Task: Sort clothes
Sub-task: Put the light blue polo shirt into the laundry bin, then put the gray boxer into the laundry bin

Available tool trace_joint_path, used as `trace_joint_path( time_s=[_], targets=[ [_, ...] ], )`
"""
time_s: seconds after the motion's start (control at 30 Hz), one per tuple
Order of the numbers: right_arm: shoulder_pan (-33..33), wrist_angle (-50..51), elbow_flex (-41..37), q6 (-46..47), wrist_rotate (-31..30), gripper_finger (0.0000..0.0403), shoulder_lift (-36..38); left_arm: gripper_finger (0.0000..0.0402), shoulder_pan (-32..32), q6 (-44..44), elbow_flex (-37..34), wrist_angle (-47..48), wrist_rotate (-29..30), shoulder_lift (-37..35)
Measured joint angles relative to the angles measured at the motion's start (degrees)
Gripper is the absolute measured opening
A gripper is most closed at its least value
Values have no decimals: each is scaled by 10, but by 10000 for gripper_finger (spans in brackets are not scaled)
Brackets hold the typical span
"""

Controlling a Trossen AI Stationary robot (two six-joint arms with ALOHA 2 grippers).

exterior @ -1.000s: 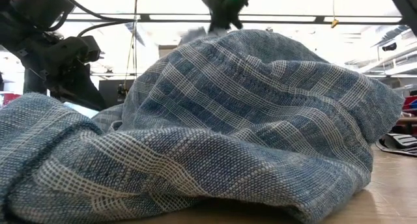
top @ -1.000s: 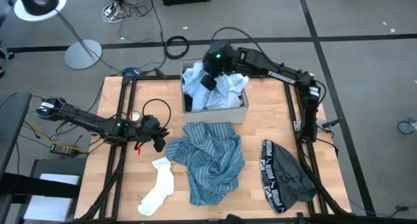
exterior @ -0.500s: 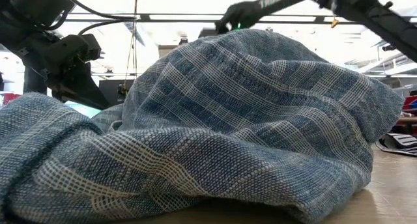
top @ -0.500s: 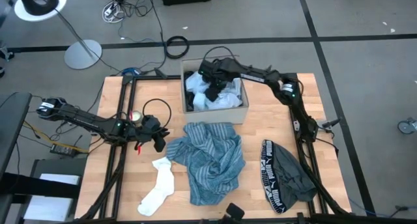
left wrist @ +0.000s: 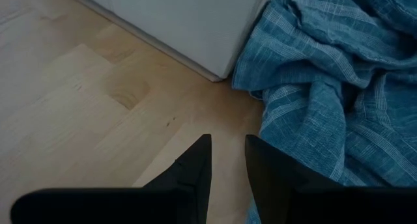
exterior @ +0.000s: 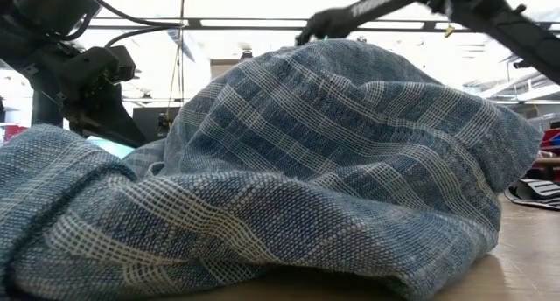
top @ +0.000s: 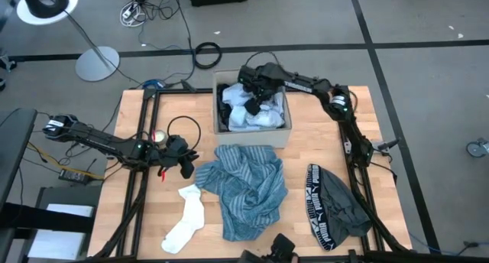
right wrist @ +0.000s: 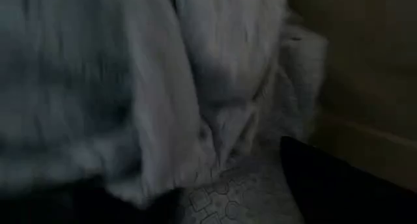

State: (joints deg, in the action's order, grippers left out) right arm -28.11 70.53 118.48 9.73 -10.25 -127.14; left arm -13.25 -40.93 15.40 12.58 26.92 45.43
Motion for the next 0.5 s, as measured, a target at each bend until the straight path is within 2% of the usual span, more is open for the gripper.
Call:
trace_joint_path(
  time_s=[0.23,0.5],
  targets=[
    [1,23,1,-10,2,290,131,99,0,0,0,0,0,0],
    [14,50,2,16,1,284,263,99,0,0,0,-1,0,0]
  ],
)
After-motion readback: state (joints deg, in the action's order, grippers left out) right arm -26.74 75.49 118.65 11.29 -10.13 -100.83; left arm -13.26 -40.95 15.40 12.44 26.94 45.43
